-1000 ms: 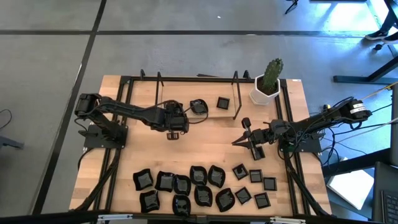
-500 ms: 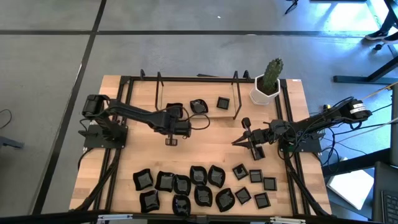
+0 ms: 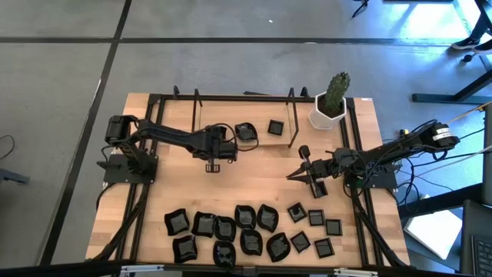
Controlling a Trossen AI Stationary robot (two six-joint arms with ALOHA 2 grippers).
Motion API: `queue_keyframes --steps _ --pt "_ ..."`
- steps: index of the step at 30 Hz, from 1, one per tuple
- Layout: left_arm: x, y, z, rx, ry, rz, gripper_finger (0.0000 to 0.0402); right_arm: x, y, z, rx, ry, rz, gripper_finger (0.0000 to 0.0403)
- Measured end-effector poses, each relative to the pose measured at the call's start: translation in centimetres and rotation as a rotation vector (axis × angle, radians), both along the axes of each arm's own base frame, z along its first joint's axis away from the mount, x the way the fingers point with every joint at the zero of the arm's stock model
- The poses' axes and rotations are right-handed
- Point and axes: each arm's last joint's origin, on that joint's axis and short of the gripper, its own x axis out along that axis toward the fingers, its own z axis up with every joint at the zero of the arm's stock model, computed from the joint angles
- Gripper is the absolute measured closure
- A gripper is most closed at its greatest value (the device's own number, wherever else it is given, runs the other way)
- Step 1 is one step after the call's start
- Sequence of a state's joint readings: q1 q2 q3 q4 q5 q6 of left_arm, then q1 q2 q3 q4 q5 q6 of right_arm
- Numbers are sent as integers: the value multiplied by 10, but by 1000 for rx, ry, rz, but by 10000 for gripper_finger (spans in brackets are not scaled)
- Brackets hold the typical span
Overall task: Pick & Place Mini shaped plates
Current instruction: Adjust the black distorted square plate on the shelf, then stack the black leaf-shaped plate on top of the black leaf-shaped plate on the shelf
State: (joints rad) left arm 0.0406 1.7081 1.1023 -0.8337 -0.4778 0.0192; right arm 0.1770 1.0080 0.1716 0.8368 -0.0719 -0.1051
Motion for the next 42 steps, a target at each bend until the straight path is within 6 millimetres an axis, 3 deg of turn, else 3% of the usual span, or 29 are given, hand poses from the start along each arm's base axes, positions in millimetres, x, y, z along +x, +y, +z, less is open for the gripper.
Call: queue_keyframes --steps 9,22,29,32,36,39,42 --pt "2 -22 -1 -56 -14 -76 399 0 0 0 0 0 0 379" --pt "6 14 2 36 -64 22 399 0 0 0 15 4 0 379" --pt "6 10 3 -55 -69 -10 399 0 0 0 14 4 0 379" --pt "10 -5 13 -130 -98 -69 399 0 0 0 14 4 0 379" --pt "0 -30 41 -109 -123 -161 400 0 0 0 19 5 0 379" --pt "-21 -46 69 -74 -238 -250 399 0 0 0 21 6 0 379" --pt "-49 -51 89 -83 -480 -339 400 0 0 0 19 7 0 379"
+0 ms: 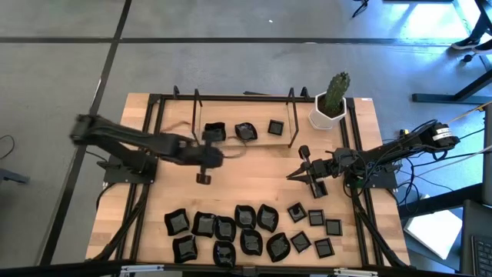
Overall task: Pick & Place Mini shaped plates
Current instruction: Stack the black leaf-shaped plate on top of the black leaf-shaped plate on the shelf
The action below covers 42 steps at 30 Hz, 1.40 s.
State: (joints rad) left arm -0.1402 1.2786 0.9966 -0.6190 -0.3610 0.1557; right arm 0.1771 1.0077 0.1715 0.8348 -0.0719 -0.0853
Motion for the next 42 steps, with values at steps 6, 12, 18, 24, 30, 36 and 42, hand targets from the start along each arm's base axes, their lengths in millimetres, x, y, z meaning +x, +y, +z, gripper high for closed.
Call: queue_keyframes --steps 6,12,18,24,30,36,42 --pt "-57 14 -7 -127 -544 -174 400 0 0 0 0 3 0 379" --pt "-89 28 -43 -18 -733 -174 399 0 0 0 -1 3 0 379" --pt "-100 36 -55 -10 -763 -120 399 0 0 0 -36 -6 -16 379" --pt "-103 38 -68 -34 -731 -83 398 0 -2 0 -38 -6 -61 379" --pt "-104 36 -71 -54 -703 -84 398 20 24 22 -103 179 -47 390" --pt "-104 34 -71 -71 -705 -90 395 53 74 43 -176 601 -144 393" --pt "-104 34 -74 -86 -685 -80 398 90 107 43 -75 866 -208 389"
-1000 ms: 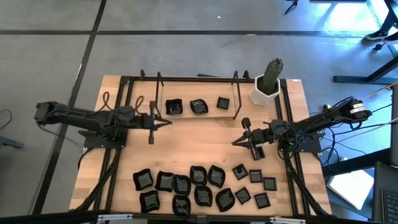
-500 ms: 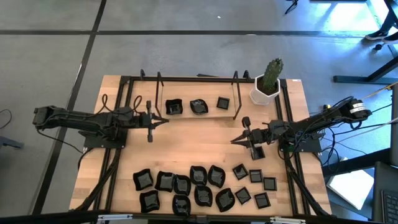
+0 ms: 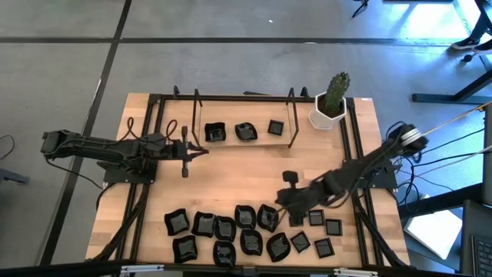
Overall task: Pick & Place Mini shaped plates
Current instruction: Stack the black leaf-shaped plate on top of the black leaf-shaped plate on the shelf
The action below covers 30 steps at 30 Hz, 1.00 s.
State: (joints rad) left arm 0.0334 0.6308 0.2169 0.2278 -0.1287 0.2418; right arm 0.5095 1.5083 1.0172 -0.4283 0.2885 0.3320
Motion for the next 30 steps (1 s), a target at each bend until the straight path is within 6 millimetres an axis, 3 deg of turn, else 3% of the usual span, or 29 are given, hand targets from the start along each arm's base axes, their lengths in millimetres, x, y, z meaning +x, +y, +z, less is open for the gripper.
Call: queue_keyframes --steps 6,10,22,30 --pt "0 0 -1 -21 4 4 394 27 11 -14 9 112 -106 389" --pt "0 0 -1 -21 9 4 397 34 10 -26 42 168 -132 372" --pt "-1 0 -6 -11 67 10 397 38 0 -31 151 220 -267 192" --pt "-2 0 -7 -15 74 11 394 41 2 -39 137 228 -263 135"
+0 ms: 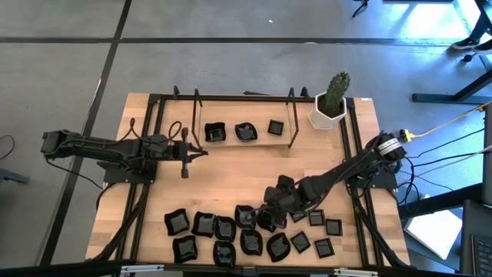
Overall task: Pick & Place Mini shaped plates
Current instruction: Stack the black leaf-shaped plate on top of the black leaf-shaped plate on the shelf
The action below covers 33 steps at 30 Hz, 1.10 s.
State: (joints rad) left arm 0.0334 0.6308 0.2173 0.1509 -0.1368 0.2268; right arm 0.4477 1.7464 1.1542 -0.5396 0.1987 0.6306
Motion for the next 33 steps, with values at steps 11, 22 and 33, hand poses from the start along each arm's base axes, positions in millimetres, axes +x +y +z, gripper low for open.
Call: queue_keyframes --steps 11,22,33 --pt "-1 0 -2 -5 24 1 398 6 3 -19 -8 33 0 132" --pt "-1 0 -2 -5 21 1 398 10 6 -44 -26 100 -6 132" --pt "-1 0 -2 -5 20 1 396 11 6 -45 -22 95 -12 174"
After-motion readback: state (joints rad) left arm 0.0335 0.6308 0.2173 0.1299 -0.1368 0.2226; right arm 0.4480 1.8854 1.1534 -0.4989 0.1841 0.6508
